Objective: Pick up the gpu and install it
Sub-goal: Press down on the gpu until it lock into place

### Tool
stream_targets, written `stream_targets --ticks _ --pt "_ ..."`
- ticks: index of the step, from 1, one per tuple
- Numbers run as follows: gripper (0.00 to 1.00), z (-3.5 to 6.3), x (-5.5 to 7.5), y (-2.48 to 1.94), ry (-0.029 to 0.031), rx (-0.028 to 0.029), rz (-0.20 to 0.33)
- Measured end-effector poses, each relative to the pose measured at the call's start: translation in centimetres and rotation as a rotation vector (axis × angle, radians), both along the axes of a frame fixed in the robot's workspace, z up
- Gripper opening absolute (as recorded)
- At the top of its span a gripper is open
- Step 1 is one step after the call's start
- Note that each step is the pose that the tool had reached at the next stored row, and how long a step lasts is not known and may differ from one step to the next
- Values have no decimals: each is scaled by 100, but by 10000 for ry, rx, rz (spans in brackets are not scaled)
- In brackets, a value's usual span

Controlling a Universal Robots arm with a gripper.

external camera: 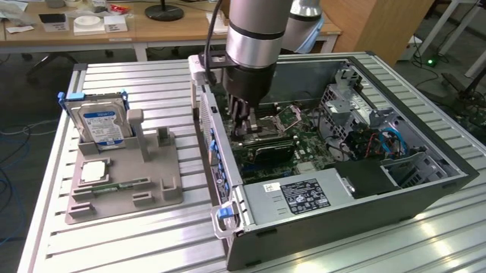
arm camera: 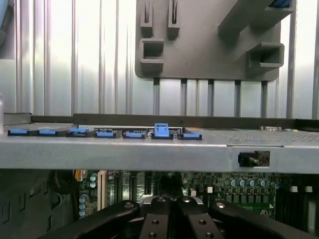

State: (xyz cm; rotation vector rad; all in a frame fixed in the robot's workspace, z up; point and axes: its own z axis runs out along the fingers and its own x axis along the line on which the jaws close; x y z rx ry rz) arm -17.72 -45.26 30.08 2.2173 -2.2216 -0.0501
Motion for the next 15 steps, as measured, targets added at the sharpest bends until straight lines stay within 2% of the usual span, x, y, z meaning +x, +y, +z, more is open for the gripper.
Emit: stream_targets --ticks 9,12,15 --pt "11 -47 -103 3 -2 0 5" --pt "11 -61 -105 -16 -1 -3 10" --pt "11 -68 -103 -16 0 -2 10"
